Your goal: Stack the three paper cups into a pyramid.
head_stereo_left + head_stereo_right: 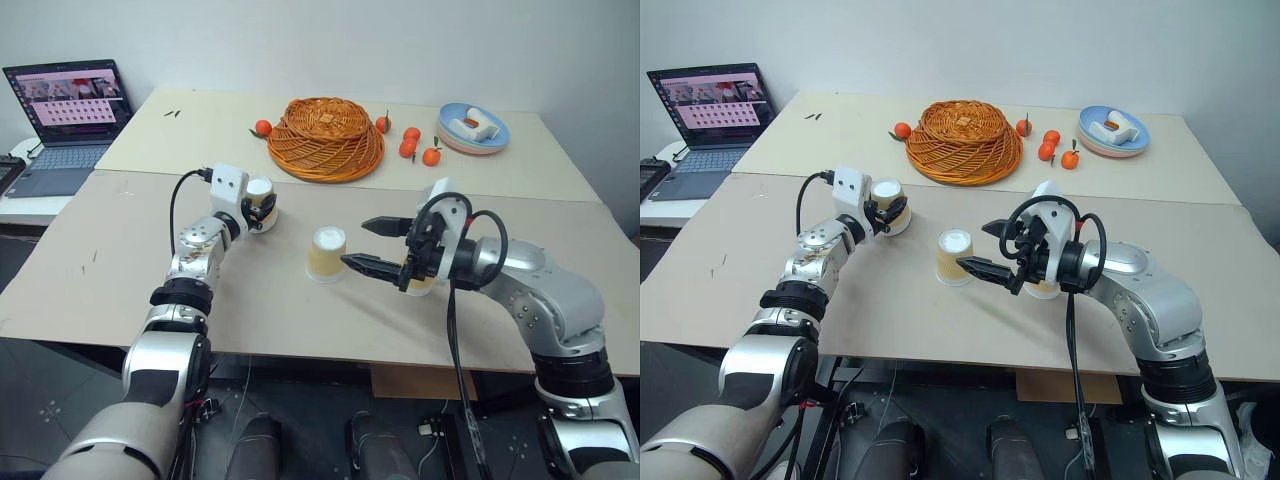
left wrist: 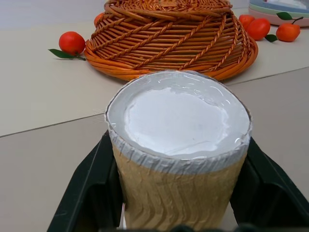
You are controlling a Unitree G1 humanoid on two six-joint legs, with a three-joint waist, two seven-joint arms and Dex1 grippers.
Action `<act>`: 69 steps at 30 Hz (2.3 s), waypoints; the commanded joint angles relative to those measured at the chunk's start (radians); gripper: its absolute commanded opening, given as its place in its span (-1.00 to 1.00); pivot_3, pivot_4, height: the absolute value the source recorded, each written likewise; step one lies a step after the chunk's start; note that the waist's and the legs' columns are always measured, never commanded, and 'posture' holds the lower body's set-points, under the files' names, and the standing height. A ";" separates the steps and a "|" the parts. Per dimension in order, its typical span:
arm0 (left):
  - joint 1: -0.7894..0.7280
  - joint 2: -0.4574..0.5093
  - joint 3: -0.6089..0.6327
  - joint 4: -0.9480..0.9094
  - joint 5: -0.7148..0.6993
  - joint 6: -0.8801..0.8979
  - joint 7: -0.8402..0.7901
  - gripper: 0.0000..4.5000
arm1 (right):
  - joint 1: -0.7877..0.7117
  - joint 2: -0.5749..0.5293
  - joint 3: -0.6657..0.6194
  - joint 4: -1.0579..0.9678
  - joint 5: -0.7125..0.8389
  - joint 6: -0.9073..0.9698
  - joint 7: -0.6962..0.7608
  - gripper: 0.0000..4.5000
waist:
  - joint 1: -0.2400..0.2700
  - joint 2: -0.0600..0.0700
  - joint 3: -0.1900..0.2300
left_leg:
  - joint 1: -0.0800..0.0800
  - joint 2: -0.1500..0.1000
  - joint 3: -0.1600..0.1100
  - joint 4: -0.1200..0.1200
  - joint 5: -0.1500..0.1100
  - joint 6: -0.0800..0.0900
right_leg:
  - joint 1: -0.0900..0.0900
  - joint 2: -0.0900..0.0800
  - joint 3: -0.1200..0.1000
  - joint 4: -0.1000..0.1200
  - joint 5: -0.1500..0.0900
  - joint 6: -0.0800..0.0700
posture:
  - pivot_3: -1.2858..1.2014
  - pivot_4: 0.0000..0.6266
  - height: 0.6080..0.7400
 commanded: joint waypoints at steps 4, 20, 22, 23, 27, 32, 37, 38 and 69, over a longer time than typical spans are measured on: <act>0.333 0.086 -0.020 -0.542 -0.136 0.160 -0.250 0.18 | 0.016 0.002 -0.011 -0.047 0.003 -0.010 -0.009 1.00 | -0.021 0.000 0.000 | 0.000 0.001 0.000 -0.001 0.000 0.000 | 0.000 0.000 0.000 0.000 0.000 0.000 | 0.03 -0.52 -0.04; 0.496 0.124 -0.124 -0.761 -0.174 0.295 -0.377 0.18 | 0.037 0.000 -0.029 -0.061 0.013 -0.005 -0.030 1.00 | -0.005 0.001 0.000 | 0.015 0.001 0.001 0.000 0.000 0.000 | 0.013 0.000 0.000 -0.001 -0.005 0.002 | 0.03 -0.52 -0.04; 0.468 0.109 -0.139 -0.729 -0.158 0.276 -0.382 0.18 | 0.039 -0.002 -0.034 -0.065 0.015 -0.003 -0.033 1.00 | -0.003 0.001 0.000 | 0.015 0.001 0.001 -0.001 0.000 0.000 | 0.013 0.000 0.000 -0.001 -0.004 0.005 | 0.03 -0.52 -0.04; 0.455 0.102 -0.146 -0.714 -0.152 0.269 -0.385 0.18 | 0.041 -0.004 -0.036 -0.067 0.016 -0.002 -0.035 1.00 | -0.002 0.001 0.000 | 0.015 0.001 0.001 -0.001 0.000 0.000 | 0.013 0.000 0.000 -0.001 -0.004 0.005 | 0.03 -0.52 -0.04; 0.418 0.080 -0.169 -0.673 -0.133 0.249 -0.396 0.18 | 0.047 -0.012 -0.046 -0.075 0.019 0.002 -0.042 1.00 | 0.003 0.001 0.000 | 0.015 0.001 0.001 -0.002 0.000 0.000 | 0.013 0.000 0.000 -0.001 -0.004 0.005 | 0.03 -0.52 -0.04; 0.400 0.074 -0.170 -0.647 -0.127 0.238 -0.403 0.18 | 0.057 -0.019 -0.054 -0.085 0.025 0.005 -0.054 1.00 | 0.005 0.001 0.000 | 0.015 0.001 0.001 -0.003 0.000 0.000 | 0.013 0.000 0.001 -0.002 -0.004 0.005 | 0.03 -0.52 -0.04; 0.381 0.063 -0.173 -0.607 -0.115 0.223 -0.404 0.18 | 0.066 -0.026 -0.061 -0.095 0.032 0.010 -0.063 1.00 | 0.007 0.001 0.000 | 0.015 0.001 0.001 -0.003 0.000 0.000 | 0.013 0.000 0.001 -0.003 -0.004 0.005 | 0.03 -0.52 -0.04; 0.379 0.062 -0.173 -0.602 -0.113 0.219 -0.405 0.31 | 0.066 -0.027 -0.062 -0.095 0.033 0.010 -0.064 1.00 | 0.007 0.001 0.000 | 0.015 0.001 0.001 -0.003 0.000 0.000 | 0.013 0.000 0.001 -0.003 -0.004 0.005 | 0.03 -0.52 -0.04; 0.433 0.476 0.049 -1.188 -0.505 0.724 -0.538 0.97 | 0.226 -0.313 -0.388 0.122 -0.035 -0.068 0.043 1.00 | 0.001 0.004 0.002 | 0.016 0.001 0.002 -0.013 0.000 0.000 | 0.013 -0.001 0.000 -0.015 -0.004 0.005 | 0.03 -0.52 -0.04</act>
